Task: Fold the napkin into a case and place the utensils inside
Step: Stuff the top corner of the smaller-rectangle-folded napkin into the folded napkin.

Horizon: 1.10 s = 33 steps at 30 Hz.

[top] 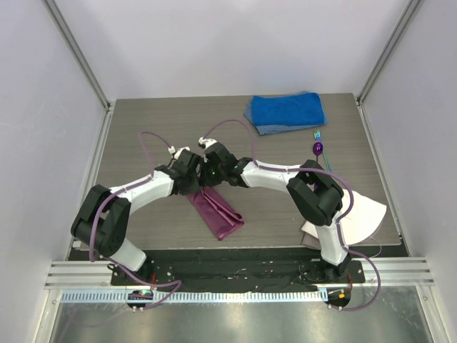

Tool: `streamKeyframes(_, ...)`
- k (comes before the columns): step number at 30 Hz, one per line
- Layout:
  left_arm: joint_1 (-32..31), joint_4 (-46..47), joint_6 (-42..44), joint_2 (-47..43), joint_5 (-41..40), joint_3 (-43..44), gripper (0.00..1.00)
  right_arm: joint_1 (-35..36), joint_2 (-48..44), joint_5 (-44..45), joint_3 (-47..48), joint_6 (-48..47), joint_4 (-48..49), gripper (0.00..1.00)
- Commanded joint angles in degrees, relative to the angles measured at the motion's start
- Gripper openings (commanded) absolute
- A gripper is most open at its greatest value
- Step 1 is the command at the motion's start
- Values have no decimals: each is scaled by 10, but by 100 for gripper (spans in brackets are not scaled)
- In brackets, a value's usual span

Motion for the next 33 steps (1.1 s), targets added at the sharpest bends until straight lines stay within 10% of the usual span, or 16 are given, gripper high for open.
streamKeyframes(1, -3, 1, 6, 7, -24, 21, 26, -2, -37, -6, -3, 4, 17, 1)
streamKeyframes(13, -3, -4, -4, -37, -20, 14, 0, -3, -38, -14, -3, 8, 6, 1)
streamKeyframes(33, 3, 21, -25, -55, 3, -12, 0, 9, -46, -77, -46, 79, 33, 1)
